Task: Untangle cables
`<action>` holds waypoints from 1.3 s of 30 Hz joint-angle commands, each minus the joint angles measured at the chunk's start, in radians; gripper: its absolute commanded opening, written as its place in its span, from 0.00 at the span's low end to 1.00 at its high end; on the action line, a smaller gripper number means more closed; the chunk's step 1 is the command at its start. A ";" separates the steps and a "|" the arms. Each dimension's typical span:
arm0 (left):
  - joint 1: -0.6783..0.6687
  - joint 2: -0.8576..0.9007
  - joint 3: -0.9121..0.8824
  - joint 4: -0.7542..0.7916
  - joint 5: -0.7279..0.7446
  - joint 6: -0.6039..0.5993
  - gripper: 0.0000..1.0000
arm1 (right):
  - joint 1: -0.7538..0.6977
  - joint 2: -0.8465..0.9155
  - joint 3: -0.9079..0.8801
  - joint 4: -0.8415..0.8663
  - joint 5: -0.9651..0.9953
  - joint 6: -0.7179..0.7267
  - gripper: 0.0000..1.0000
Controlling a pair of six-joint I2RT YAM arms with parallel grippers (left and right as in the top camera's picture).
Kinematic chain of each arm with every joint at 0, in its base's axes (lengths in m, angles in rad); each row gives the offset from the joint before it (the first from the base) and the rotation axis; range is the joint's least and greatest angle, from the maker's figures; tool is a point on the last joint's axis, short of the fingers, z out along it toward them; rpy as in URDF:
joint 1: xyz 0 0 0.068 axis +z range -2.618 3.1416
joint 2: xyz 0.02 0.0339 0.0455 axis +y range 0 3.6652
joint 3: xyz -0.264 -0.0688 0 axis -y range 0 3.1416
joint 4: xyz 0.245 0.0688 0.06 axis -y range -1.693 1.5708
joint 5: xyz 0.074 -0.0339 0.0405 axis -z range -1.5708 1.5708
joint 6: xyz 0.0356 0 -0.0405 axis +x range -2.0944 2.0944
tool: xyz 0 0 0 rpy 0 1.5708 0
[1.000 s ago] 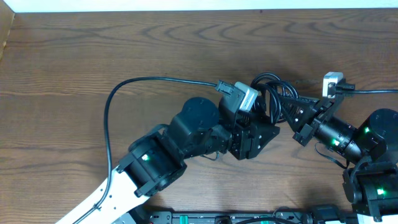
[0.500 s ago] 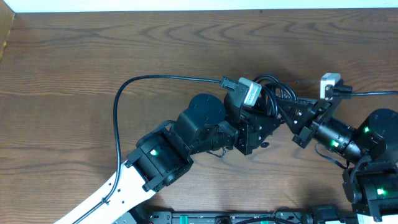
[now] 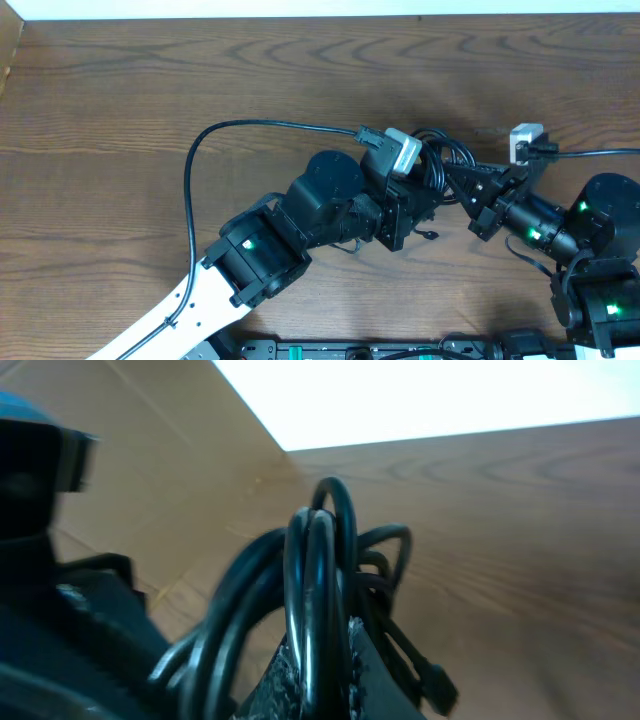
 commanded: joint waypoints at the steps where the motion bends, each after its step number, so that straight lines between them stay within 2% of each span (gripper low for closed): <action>1: 0.001 -0.074 0.013 0.006 0.010 0.183 0.07 | -0.004 -0.004 0.001 -0.039 0.105 -0.066 0.01; 5: 0.001 -0.134 0.013 -0.010 0.009 0.298 0.08 | -0.004 -0.004 0.001 -0.090 0.166 -0.101 0.01; 20: 0.001 -0.319 0.013 -0.126 -0.071 0.514 0.07 | -0.004 -0.004 0.001 -0.244 0.349 -0.161 0.01; 27: 0.001 -0.346 0.013 -0.145 -0.071 0.558 0.07 | -0.004 -0.004 0.001 -0.244 0.320 -0.184 0.01; 33: 0.001 -0.345 0.013 -0.183 -0.103 0.557 0.08 | -0.004 -0.004 0.001 -0.232 0.142 -0.262 0.01; 34: 0.001 -0.344 0.013 -0.191 -0.110 0.551 0.13 | -0.004 -0.004 0.001 -0.230 0.134 -0.261 0.01; 35: 0.001 -0.343 0.013 -0.195 -0.116 0.533 0.33 | -0.004 -0.004 0.001 -0.228 0.124 -0.261 0.01; 36: 0.001 -0.341 0.013 -0.197 -0.116 0.518 0.44 | -0.004 -0.004 0.001 -0.225 0.113 -0.261 0.01; 39: 0.001 -0.329 0.013 -0.214 -0.116 0.478 0.47 | -0.004 -0.004 0.001 -0.195 0.056 -0.261 0.01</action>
